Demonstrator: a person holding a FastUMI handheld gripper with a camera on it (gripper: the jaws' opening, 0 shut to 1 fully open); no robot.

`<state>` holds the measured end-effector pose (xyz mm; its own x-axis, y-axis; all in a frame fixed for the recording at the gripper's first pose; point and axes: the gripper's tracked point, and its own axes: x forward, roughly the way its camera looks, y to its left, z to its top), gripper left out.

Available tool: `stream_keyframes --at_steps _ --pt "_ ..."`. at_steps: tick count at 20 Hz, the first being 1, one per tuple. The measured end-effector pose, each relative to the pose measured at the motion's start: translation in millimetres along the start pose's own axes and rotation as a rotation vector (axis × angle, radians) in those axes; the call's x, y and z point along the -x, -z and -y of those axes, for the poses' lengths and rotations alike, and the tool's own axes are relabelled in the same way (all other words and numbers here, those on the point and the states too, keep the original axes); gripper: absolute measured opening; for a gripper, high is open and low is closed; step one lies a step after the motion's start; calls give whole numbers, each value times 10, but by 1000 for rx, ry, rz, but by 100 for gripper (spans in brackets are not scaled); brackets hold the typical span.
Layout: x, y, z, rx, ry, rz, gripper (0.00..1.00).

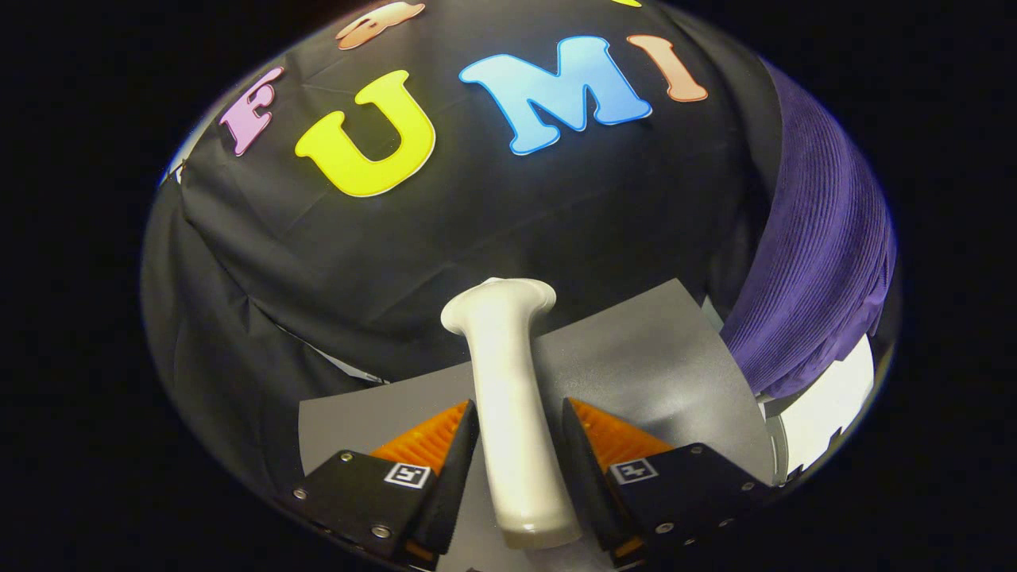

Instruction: Iron the clothes twice with a garment steamer, once on the left side and once on the right side.

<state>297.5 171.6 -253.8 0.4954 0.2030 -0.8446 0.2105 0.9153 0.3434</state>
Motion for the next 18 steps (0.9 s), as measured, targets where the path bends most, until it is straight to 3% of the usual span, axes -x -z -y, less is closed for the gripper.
stream_keyframes --at_steps 2,8,12,18 --pt "-24 23 -2 17 5 5 51" --pt "29 150 -125 49 -50 -16 42" --pt "33 146 -125 120 -32 32 35" --pt "328 218 -135 208 -22 108 34"
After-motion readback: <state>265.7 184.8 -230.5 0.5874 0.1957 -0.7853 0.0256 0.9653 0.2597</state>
